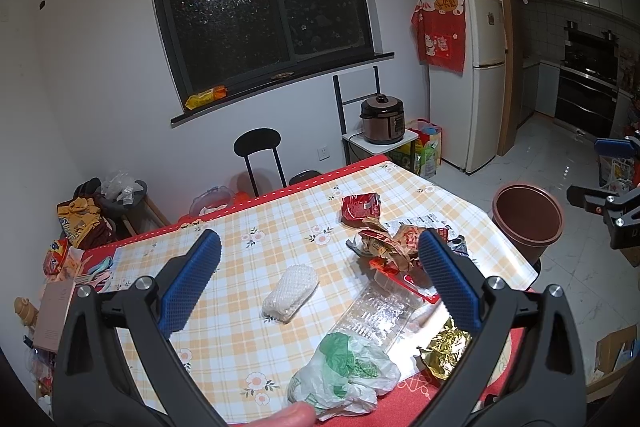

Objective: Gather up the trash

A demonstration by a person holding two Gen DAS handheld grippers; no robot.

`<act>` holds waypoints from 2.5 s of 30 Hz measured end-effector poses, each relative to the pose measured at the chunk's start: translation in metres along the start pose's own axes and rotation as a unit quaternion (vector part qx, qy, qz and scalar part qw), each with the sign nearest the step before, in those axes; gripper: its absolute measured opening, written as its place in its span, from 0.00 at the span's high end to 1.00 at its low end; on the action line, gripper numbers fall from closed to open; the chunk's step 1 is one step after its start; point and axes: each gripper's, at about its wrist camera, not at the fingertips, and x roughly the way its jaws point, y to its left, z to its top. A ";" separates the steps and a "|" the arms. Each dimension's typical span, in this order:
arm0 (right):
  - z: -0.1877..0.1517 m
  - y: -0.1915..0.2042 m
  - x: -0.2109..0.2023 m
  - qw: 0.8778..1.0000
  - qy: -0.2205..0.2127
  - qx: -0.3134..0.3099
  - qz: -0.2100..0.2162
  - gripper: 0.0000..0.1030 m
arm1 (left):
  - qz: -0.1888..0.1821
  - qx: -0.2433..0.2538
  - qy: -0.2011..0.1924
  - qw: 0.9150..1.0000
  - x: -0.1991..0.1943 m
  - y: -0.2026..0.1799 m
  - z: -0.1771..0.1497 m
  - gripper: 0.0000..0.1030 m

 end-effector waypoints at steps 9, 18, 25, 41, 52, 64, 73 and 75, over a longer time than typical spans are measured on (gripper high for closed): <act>0.000 0.001 0.000 1.000 0.000 0.000 0.000 0.05 | 0.000 0.000 -0.001 1.000 0.000 -0.001 0.000 0.05; 0.000 0.001 -0.001 1.000 0.000 -0.001 -0.001 0.05 | 0.000 -0.001 0.000 1.000 -0.001 0.000 0.000 0.05; 0.008 -0.004 -0.005 1.000 0.002 -0.001 -0.002 0.05 | -0.001 -0.001 -0.001 1.000 0.000 -0.001 -0.001 0.05; 0.000 0.000 0.004 1.000 0.007 -0.001 0.006 0.05 | -0.009 -0.010 0.006 1.000 -0.002 -0.009 0.008 0.05; -0.016 -0.003 0.019 0.999 0.012 0.011 0.033 0.05 | -0.027 -0.071 -0.010 0.997 0.000 0.007 -0.005 0.05; -0.064 -0.008 0.077 0.990 0.042 0.027 0.128 0.05 | 0.020 -0.096 0.039 0.994 0.021 0.001 -0.063 0.05; -0.104 0.022 0.128 0.972 0.109 -0.005 0.209 0.05 | 0.059 -0.164 0.088 0.981 0.023 0.009 -0.124 0.05; -0.109 0.030 0.135 0.967 0.123 -0.001 0.223 0.05 | 0.068 -0.158 0.106 0.979 0.024 0.008 -0.134 0.05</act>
